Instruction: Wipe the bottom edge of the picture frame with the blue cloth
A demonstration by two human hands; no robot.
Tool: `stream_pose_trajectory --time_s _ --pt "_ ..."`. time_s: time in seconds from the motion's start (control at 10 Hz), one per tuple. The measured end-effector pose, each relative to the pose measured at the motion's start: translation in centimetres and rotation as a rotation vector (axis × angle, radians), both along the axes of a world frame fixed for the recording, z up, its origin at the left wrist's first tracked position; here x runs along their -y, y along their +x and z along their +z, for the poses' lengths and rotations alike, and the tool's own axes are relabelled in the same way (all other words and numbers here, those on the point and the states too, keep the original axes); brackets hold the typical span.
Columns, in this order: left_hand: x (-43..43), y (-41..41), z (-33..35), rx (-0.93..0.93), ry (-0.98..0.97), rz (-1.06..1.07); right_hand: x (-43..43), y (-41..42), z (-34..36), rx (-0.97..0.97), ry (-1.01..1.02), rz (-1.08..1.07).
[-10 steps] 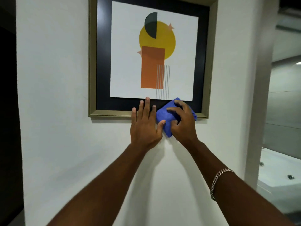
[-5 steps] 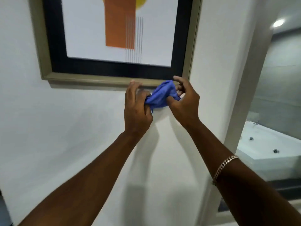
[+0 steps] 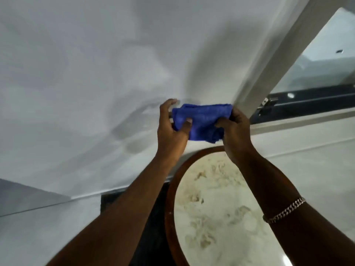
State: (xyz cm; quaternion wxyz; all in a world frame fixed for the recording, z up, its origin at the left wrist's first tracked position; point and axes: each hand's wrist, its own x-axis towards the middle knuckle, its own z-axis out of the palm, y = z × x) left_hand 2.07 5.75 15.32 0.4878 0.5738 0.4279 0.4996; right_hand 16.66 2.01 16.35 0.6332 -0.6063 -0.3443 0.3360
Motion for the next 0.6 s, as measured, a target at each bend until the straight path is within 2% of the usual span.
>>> stream_pose_trajectory --time_s 0.1,0.2,0.3,0.4,0.5,0.6 --pt "2.2 1.9 -10.8 -0.074 -0.319 0.043 2.4 2.1 -11.7 -0.065 -0.302 -0.05" --pt "3.5 2.8 -16.7 -0.171 -0.451 0.1 3.8 2.7 -18.1 -0.057 -0.504 -0.036" --pt "5.0 3.1 -22.7 -0.28 -0.589 0.02 5.0 2.9 -24.2 0.052 -0.715 -0.003" --pt "5.0 2.6 -24.9 -0.332 -0.649 -0.081 5.1 3.0 -26.5 0.151 -0.795 0.018" --pt "4.4 1.9 -23.0 -0.411 -0.628 -0.112 5.1 3.1 -26.0 0.38 -0.875 0.056" --pt "3.9 1.5 -21.2 -0.441 -0.471 -0.09 4.8 3.0 -24.3 0.575 -0.802 0.061"
